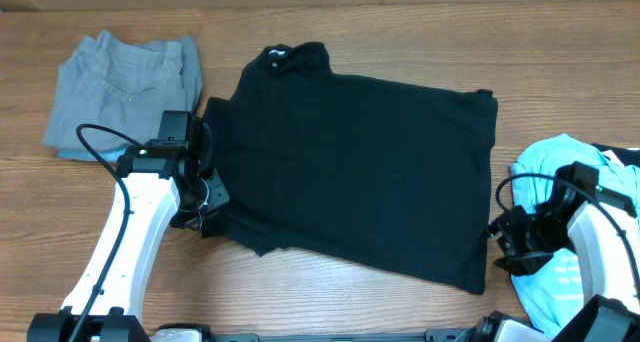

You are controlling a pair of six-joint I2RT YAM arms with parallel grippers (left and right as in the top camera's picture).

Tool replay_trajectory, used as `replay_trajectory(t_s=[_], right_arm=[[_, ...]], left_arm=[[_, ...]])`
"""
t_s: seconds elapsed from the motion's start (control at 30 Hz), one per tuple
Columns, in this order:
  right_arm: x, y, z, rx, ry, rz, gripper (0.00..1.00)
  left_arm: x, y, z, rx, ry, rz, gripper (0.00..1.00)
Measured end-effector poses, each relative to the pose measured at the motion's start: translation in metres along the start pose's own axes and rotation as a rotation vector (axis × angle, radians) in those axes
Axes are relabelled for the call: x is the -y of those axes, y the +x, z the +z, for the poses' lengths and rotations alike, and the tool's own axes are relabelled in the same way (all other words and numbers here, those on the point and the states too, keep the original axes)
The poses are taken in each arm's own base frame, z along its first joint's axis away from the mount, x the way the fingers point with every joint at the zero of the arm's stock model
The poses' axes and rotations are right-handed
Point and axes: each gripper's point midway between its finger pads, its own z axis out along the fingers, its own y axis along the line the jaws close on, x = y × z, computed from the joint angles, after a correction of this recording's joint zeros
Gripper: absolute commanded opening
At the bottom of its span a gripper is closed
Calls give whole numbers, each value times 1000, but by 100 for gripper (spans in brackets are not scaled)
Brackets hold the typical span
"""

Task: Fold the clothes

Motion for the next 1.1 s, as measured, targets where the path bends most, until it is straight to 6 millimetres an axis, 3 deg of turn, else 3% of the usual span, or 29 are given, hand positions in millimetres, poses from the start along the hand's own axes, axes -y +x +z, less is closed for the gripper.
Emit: replay_trajectory(t_s=[0.27, 0.4, 0.7, 0.9, 1.0, 1.1], right_arm=[[18, 19, 35, -71, 9, 172, 42], [29, 30, 49, -102, 31, 228, 50], [33, 38, 49, -129, 52, 236, 53], [36, 50, 47, -183, 59, 217, 62], [35, 49, 47, -178, 55, 216, 60], [32, 42, 51, -147, 37, 218, 45]], left_arm=[[0, -1, 0, 5, -1, 23, 8], [1, -3, 0, 11, 2, 29, 9], [1, -3, 0, 13, 3, 31, 9], [2, -4, 0, 19, 6, 31, 10], [2, -5, 0, 19, 6, 31, 11], [3, -6, 0, 26, 10, 31, 12]])
